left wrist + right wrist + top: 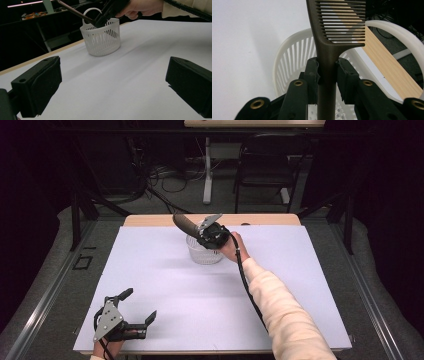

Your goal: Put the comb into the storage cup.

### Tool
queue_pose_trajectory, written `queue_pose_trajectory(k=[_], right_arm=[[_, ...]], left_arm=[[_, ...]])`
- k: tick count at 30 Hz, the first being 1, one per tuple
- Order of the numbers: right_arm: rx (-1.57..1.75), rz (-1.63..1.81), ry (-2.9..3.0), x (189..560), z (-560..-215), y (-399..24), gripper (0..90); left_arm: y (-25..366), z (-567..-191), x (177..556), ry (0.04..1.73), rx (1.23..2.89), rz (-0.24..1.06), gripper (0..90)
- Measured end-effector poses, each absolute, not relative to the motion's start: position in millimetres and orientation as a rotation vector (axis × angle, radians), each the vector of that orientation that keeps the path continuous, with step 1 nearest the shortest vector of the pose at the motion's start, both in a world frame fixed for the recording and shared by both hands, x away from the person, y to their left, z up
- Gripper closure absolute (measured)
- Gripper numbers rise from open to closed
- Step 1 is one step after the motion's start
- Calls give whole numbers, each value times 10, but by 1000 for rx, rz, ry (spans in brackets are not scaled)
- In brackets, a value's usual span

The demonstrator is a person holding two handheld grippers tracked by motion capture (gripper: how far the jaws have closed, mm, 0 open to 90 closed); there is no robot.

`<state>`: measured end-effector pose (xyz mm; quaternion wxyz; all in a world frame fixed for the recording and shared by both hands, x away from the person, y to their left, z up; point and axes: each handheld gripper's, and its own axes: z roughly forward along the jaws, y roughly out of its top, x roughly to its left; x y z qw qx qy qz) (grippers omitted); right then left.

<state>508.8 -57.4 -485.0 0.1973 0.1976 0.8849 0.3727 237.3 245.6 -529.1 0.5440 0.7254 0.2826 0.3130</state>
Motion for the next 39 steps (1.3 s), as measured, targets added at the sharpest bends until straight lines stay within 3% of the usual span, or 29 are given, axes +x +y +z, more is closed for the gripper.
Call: queue_pose_trajectory(k=[6, 11, 22, 39], right_arm=[[561, 1020, 2498, 5090, -4873, -564, 691], [604, 1007, 2494, 5029, -4741, -643, 493], [674, 1015, 2529, 4852, -4500, -879, 221], [670, 1010, 2586, 4585, -4385, -1102, 32]], left_arm=[[2455, -5287, 2364, 669, 1720, 744, 5], [2457, -5285, 2361, 667, 1717, 746, 5], [2445, -5287, 2365, 668, 1722, 746, 4], [2443, -5291, 2365, 674, 1725, 748, 4]])
